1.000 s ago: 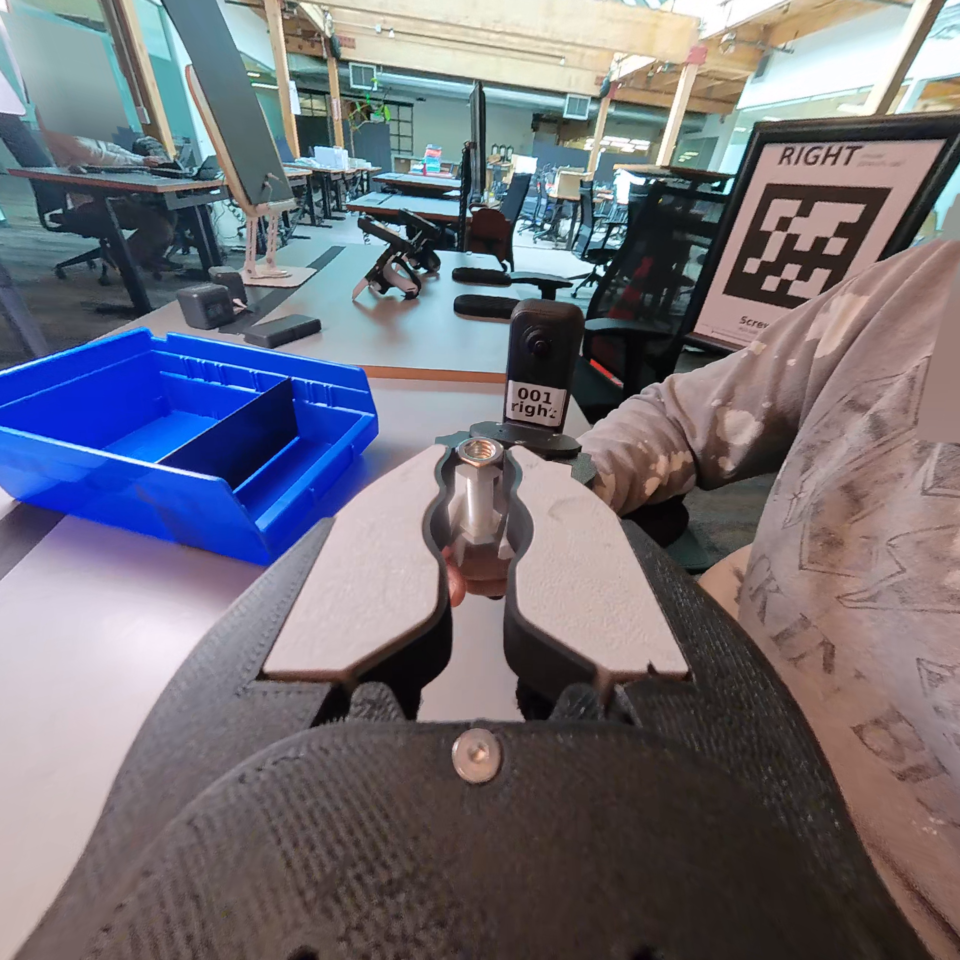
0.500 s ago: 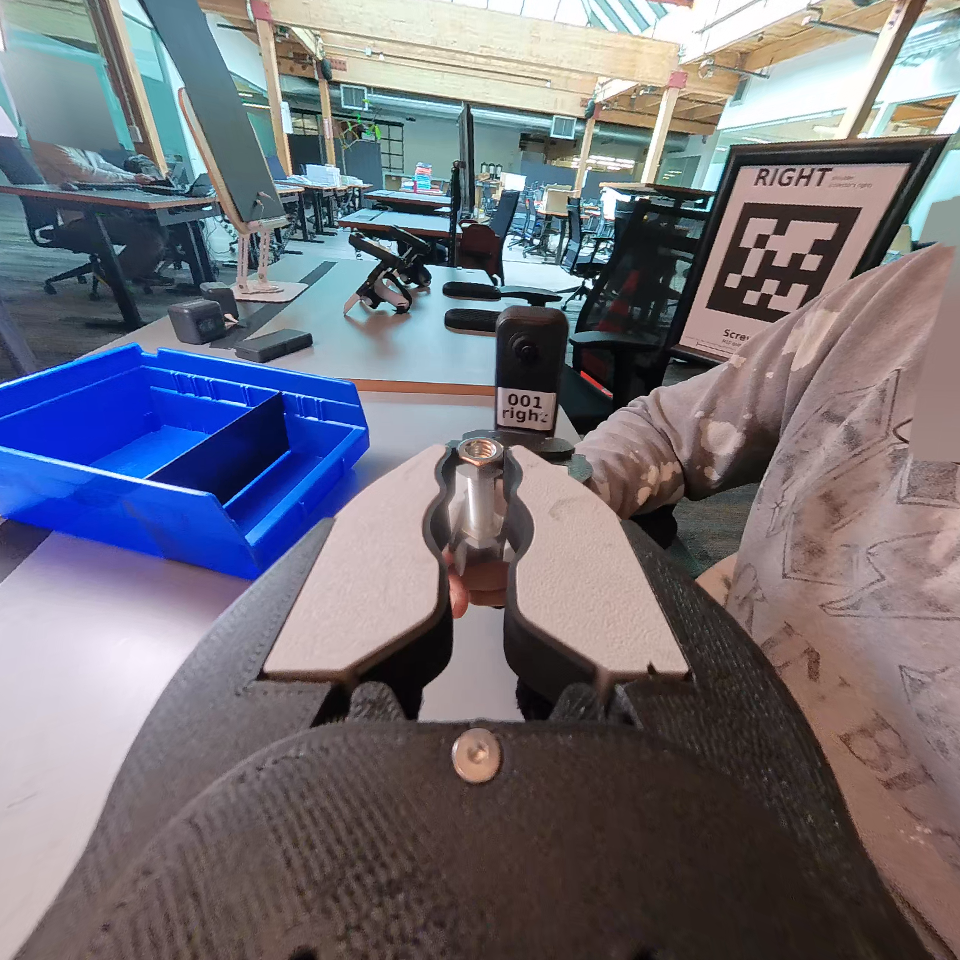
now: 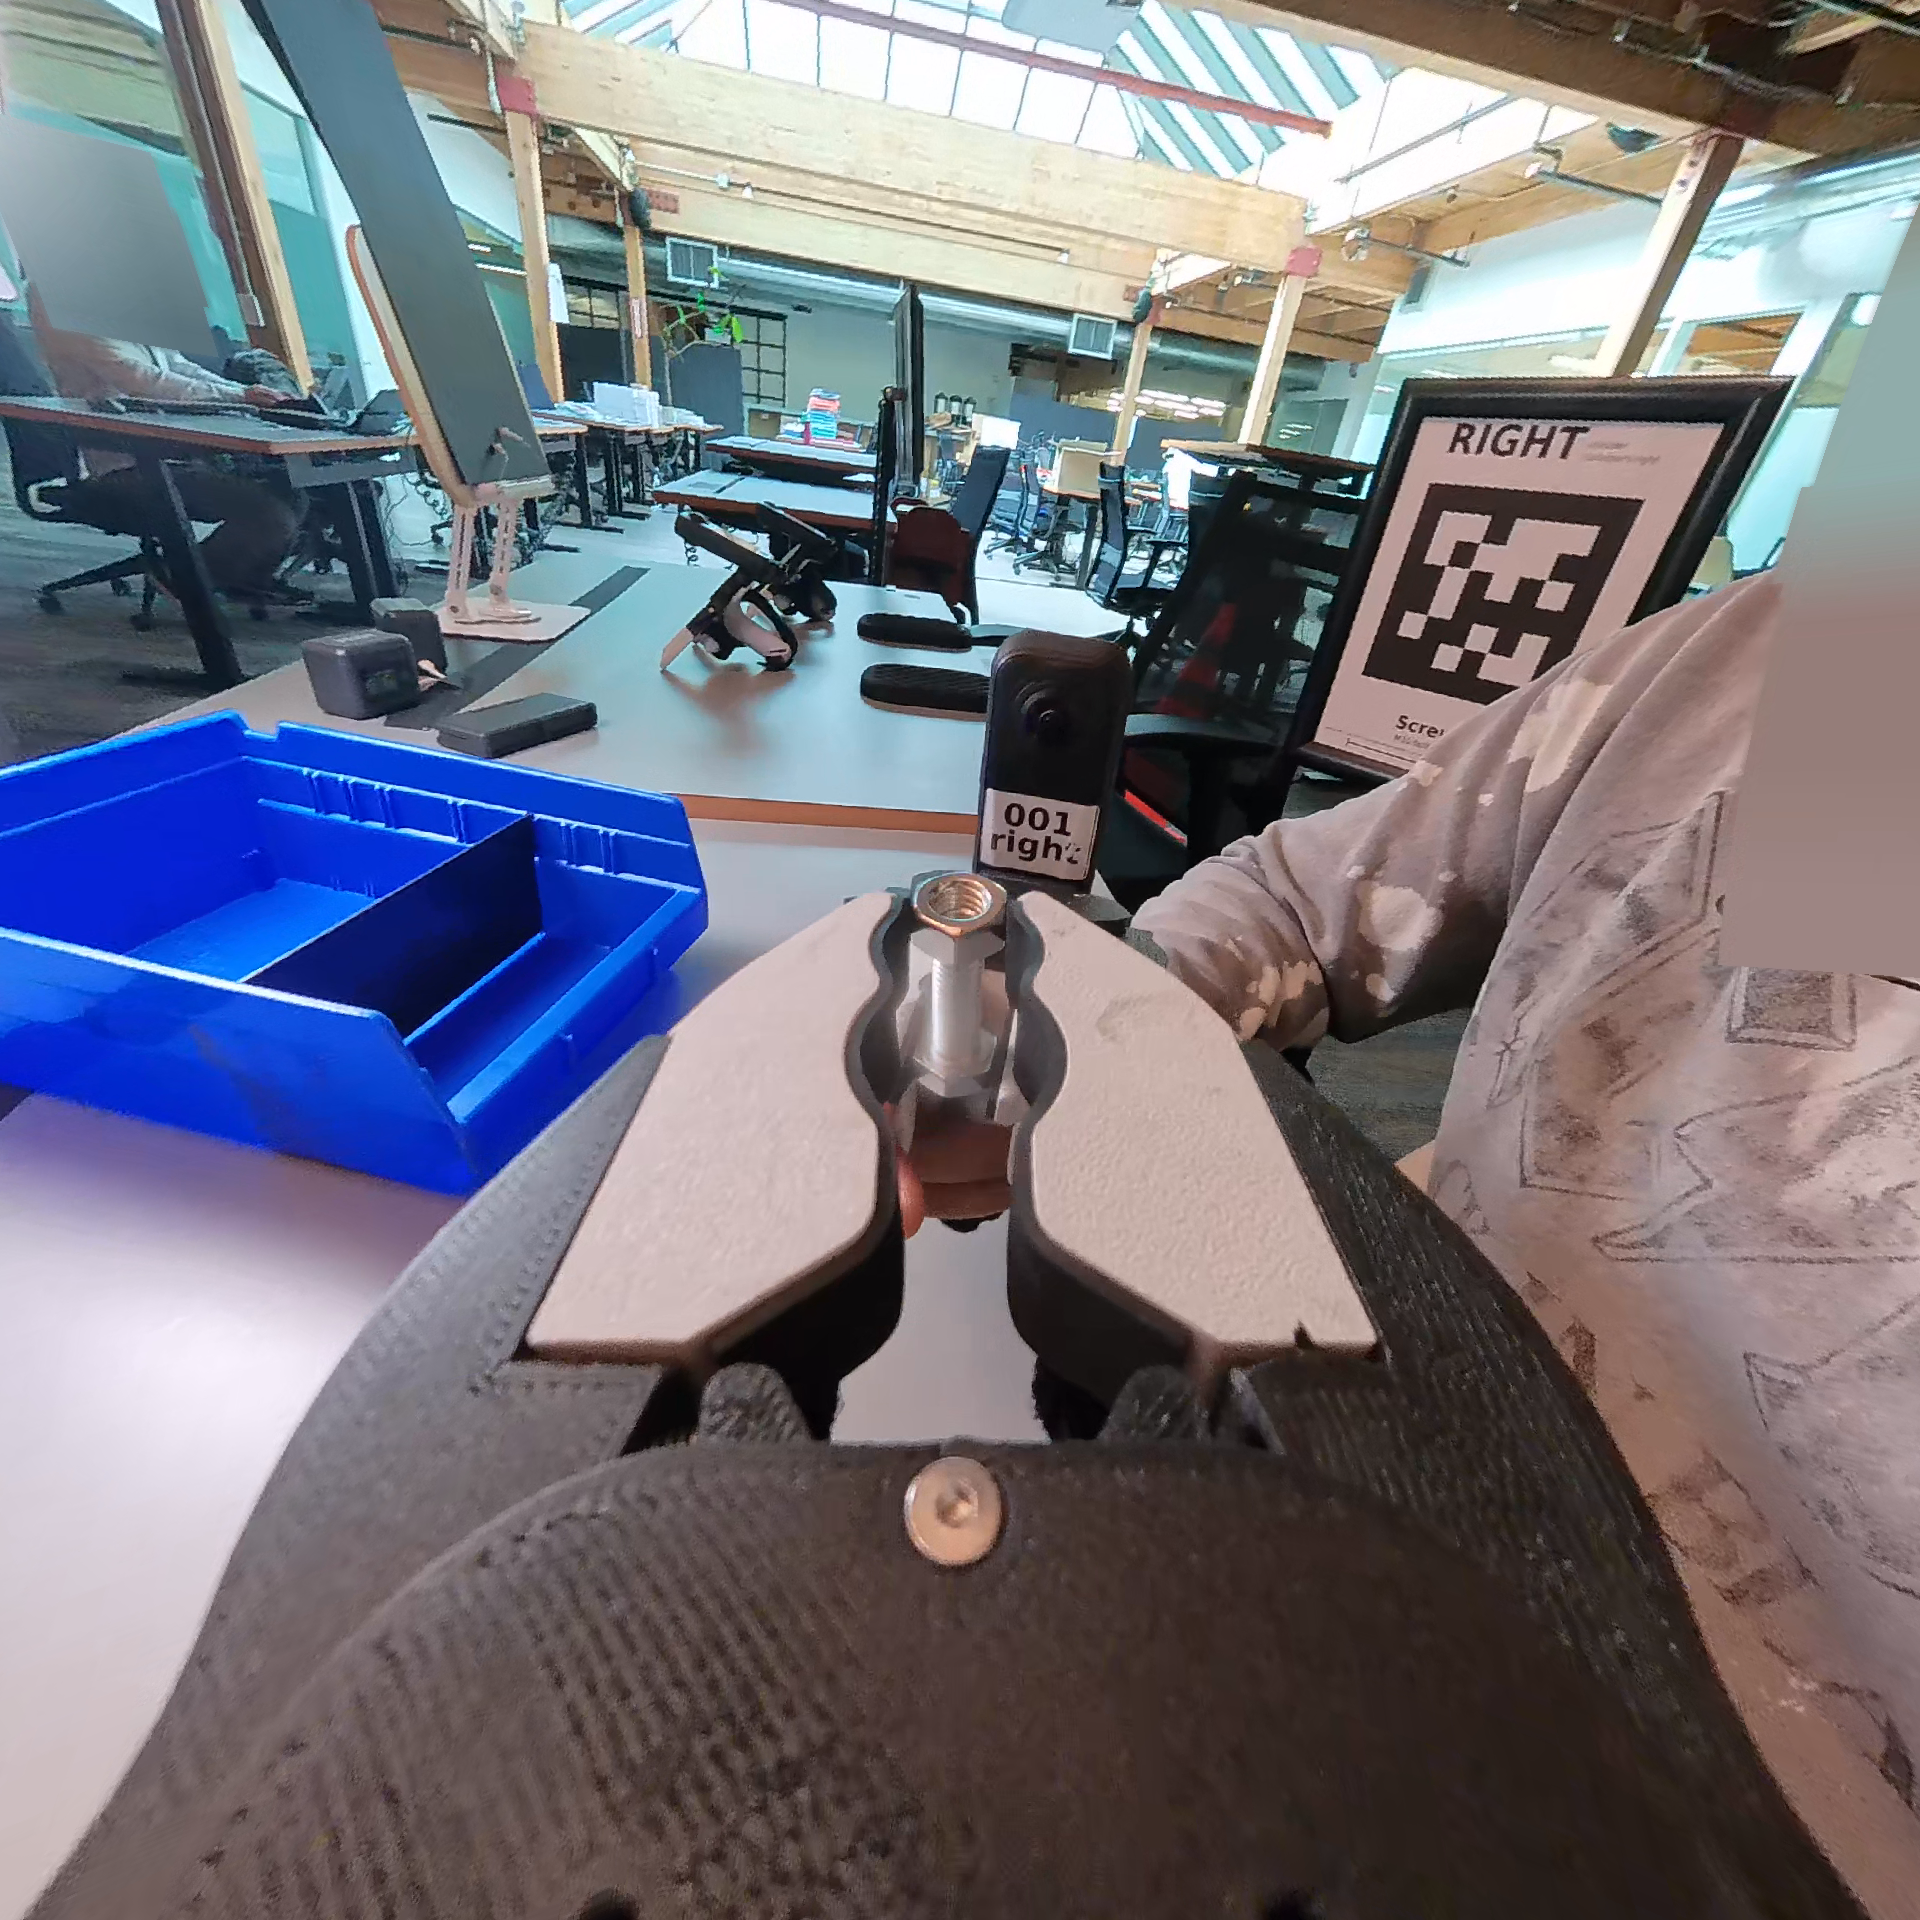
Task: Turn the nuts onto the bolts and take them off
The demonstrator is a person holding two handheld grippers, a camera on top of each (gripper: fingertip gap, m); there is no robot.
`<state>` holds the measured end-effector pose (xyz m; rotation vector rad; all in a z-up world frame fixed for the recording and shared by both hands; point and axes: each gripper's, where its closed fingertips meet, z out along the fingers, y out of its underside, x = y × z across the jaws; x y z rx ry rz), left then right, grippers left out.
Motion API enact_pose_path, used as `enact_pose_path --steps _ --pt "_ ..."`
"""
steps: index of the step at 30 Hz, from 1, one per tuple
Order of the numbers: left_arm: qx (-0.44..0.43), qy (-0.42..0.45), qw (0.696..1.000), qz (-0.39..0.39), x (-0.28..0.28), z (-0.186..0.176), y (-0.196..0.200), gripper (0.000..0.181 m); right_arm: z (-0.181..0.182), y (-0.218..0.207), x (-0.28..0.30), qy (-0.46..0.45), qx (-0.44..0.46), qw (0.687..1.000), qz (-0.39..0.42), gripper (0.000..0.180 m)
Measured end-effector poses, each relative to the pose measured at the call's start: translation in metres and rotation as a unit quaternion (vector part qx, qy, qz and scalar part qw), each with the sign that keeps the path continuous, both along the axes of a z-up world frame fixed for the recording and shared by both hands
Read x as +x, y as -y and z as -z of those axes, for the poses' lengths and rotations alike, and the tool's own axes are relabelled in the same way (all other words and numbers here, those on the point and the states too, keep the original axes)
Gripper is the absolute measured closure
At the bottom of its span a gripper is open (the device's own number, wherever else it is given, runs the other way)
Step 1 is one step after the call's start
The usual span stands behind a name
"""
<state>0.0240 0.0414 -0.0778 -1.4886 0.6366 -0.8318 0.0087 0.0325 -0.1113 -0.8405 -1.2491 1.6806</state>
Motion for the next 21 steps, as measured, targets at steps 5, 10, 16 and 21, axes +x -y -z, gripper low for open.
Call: enact_pose_path --steps 5,10,16,21 --pt "0.007 -0.005 1.0 0.006 0.0021 -0.0021 0.0035 0.163 -0.0027 0.0032 0.0026 -0.013 -0.003 1.0 -0.012 0.162" --pt "0.009 -0.002 1.0 0.013 0.0017 -0.004 0.0063 0.163 -0.0051 0.0053 0.0049 -0.019 -0.008 0.999 -0.025 0.162" --pt "0.011 -0.001 1.0 0.005 -0.0034 -0.0042 0.0064 0.167 -0.0088 0.0074 0.0081 -0.027 -0.015 0.999 -0.04 0.162" --pt "0.01 0.002 1.0 0.001 -0.0064 -0.0041 0.0064 0.165 -0.0099 0.0059 0.0087 -0.03 -0.018 0.999 -0.039 0.162"
